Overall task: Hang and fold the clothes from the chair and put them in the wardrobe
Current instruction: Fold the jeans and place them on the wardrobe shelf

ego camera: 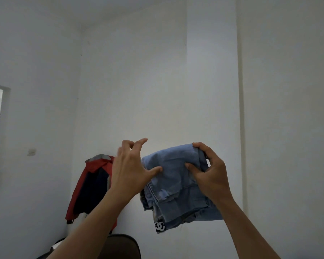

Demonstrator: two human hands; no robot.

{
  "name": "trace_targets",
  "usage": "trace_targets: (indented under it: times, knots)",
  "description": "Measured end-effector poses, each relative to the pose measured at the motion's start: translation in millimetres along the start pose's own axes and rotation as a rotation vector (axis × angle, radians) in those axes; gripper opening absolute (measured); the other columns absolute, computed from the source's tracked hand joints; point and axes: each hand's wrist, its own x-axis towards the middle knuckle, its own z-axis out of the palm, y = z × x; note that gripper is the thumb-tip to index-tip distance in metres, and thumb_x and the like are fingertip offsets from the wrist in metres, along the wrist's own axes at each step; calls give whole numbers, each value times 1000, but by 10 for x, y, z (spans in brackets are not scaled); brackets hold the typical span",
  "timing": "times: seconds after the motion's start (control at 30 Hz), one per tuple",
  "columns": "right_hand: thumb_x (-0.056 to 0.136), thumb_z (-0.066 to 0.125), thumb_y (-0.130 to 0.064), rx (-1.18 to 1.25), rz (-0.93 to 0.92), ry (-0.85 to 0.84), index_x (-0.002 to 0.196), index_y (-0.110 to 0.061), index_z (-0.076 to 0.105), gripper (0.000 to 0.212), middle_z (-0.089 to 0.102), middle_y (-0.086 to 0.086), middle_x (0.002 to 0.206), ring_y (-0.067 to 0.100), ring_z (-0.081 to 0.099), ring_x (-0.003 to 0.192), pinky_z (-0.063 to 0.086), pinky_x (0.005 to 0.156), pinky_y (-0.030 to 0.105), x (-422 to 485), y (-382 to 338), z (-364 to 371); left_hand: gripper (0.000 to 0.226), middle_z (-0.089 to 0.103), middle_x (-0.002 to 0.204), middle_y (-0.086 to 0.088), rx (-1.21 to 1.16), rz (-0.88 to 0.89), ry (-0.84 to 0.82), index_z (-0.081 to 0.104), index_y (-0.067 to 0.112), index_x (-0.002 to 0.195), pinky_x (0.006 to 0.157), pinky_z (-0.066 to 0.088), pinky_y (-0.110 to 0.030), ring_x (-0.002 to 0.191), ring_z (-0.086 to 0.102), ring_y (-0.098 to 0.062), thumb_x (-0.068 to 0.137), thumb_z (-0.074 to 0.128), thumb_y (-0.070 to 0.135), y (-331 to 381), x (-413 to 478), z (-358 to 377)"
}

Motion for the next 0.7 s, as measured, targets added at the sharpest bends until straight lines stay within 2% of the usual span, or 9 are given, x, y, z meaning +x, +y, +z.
trace_targets:
  times: [0.1,0.17,0.23,0.3,0.37,0.43,0.5,0.6,0.7]
  knots:
    - [81,78,-2,-107,-56,-1,130,-21,60,56,65,-7,122,6,62,113,53,95,22,-85,130,73,85,69,89,-4,-344,-143,-266,23,30,155,65,58,-25,65,66,-10,87,72,41,227,-8,-38]
    - [81,79,-2,-161,-83,19,131,-21,59,57,65,-3,121,10,63,112,51,94,18,-143,200,124,83,73,92,-14,-562,-353,-575,3,39,156,62,61,-33,64,73,-22,97,60,37,352,-29,-50]
    - [82,78,-4,-207,-131,32,133,-20,57,57,65,4,122,17,64,111,51,94,18,-197,241,171,78,74,92,-16,-644,-487,-717,-7,44,154,64,63,-42,69,74,-32,102,50,39,377,-45,-19]
    - [83,76,-5,-227,-172,20,133,-25,55,57,64,5,121,18,63,109,50,94,15,-258,233,209,70,73,94,-18,-672,-536,-707,-5,47,154,66,63,-46,71,75,-33,103,43,42,336,-50,33]
    - [82,76,-3,-217,-195,-8,131,-30,56,59,61,-3,121,16,62,110,48,94,14,-319,199,241,60,74,89,-21,-723,-590,-668,12,43,155,67,63,-48,73,74,-34,102,39,47,297,-49,88]
    - [80,76,-2,-211,-244,-48,129,-29,57,59,56,-21,122,14,60,112,49,94,18,-402,167,288,59,74,87,-23,-761,-680,-662,38,25,147,71,62,-50,76,74,-35,98,39,57,265,-65,134]
    - [80,75,-4,-229,-311,-109,129,-27,55,57,51,-30,119,12,58,111,51,94,21,-517,165,349,67,73,94,-23,-814,-764,-664,49,16,133,72,62,-48,81,74,-35,92,43,69,224,-103,203]
    - [81,78,-11,-218,-299,-187,131,-24,55,57,55,-17,122,5,58,112,53,92,21,-683,175,422,69,72,104,-18,-883,-841,-615,57,18,122,69,62,-47,87,74,-34,84,51,75,142,-183,316]
    - [82,79,-20,-132,-186,-212,131,-15,58,53,68,-5,115,6,66,106,54,89,20,-773,110,455,49,75,98,-15,-960,-878,-531,63,11,115,71,62,-50,86,74,-32,88,67,51,57,-296,411]
